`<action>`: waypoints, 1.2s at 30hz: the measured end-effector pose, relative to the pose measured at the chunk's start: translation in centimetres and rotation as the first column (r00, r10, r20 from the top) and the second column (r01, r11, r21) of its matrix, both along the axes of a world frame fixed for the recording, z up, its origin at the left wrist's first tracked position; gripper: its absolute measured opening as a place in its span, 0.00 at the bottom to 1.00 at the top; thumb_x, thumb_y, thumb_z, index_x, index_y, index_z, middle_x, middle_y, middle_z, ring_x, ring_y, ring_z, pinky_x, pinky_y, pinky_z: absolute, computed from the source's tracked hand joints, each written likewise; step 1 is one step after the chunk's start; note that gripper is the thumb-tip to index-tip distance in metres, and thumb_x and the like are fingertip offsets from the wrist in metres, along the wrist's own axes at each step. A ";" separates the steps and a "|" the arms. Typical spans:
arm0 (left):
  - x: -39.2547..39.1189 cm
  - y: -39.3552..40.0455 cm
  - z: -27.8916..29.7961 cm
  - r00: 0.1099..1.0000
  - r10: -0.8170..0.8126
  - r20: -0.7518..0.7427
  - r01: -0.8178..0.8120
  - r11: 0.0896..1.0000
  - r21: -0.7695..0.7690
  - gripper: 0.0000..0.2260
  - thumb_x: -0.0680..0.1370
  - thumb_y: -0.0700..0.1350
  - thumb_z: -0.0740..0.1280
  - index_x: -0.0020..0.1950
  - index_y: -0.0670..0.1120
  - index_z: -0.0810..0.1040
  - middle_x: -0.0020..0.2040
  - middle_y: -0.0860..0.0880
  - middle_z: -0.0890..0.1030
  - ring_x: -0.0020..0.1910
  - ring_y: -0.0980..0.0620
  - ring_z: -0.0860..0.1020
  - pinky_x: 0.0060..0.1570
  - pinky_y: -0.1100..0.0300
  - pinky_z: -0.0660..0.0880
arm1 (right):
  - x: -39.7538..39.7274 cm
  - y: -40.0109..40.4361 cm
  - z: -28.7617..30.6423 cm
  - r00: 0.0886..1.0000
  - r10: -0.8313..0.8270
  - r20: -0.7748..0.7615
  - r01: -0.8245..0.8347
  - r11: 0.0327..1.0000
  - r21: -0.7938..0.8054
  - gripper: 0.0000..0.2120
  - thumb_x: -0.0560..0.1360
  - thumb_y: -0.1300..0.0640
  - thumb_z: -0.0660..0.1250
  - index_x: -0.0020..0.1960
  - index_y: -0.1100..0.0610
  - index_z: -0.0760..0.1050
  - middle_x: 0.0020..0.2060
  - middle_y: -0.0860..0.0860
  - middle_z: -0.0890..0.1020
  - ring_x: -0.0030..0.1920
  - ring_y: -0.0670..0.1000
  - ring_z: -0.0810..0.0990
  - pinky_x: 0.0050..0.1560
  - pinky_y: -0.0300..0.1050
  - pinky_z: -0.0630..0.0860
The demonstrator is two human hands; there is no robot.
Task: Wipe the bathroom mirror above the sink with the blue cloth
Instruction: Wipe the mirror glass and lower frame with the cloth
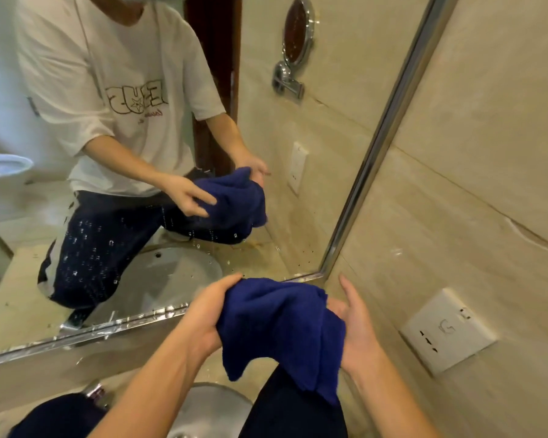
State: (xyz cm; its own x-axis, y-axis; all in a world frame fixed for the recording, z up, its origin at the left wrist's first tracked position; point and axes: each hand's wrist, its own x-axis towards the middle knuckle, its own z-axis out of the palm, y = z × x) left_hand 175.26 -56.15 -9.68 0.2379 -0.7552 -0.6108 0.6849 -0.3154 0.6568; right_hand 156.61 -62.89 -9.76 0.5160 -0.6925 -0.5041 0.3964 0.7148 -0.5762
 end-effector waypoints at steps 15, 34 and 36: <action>0.8 0.7 3.9 0.824 0.225 0.520 0.011 0.911 -0.412 0.21 0.77 0.29 0.65 0.64 0.49 0.76 0.48 0.46 0.86 0.51 0.48 0.83 0.49 0.58 0.77 | -0.9 -0.7 4.2 0.962 -0.108 -0.250 -0.055 0.822 -0.566 0.21 0.72 0.72 0.70 0.63 0.60 0.74 0.55 0.57 0.84 0.55 0.57 0.83 0.51 0.51 0.81; 2.5 -2.2 10.2 -0.161 0.614 0.773 0.089 0.789 -0.608 0.07 0.77 0.38 0.70 0.54 0.43 0.82 0.46 0.50 0.82 0.45 0.51 0.79 0.50 0.58 0.74 | 0.2 -5.6 11.6 0.688 -0.296 -0.663 -0.616 0.245 -0.749 0.20 0.72 0.52 0.75 0.61 0.47 0.74 0.56 0.38 0.78 0.56 0.37 0.77 0.57 0.36 0.74; 2.9 -2.4 10.4 -0.243 0.610 0.755 0.102 0.790 -0.605 0.07 0.77 0.38 0.71 0.54 0.42 0.82 0.46 0.48 0.78 0.44 0.50 0.76 0.48 0.57 0.73 | 0.4 -6.1 11.5 0.608 -0.393 -0.689 -0.720 0.090 -0.688 0.15 0.72 0.56 0.74 0.56 0.47 0.75 0.51 0.42 0.80 0.52 0.40 0.78 0.53 0.39 0.73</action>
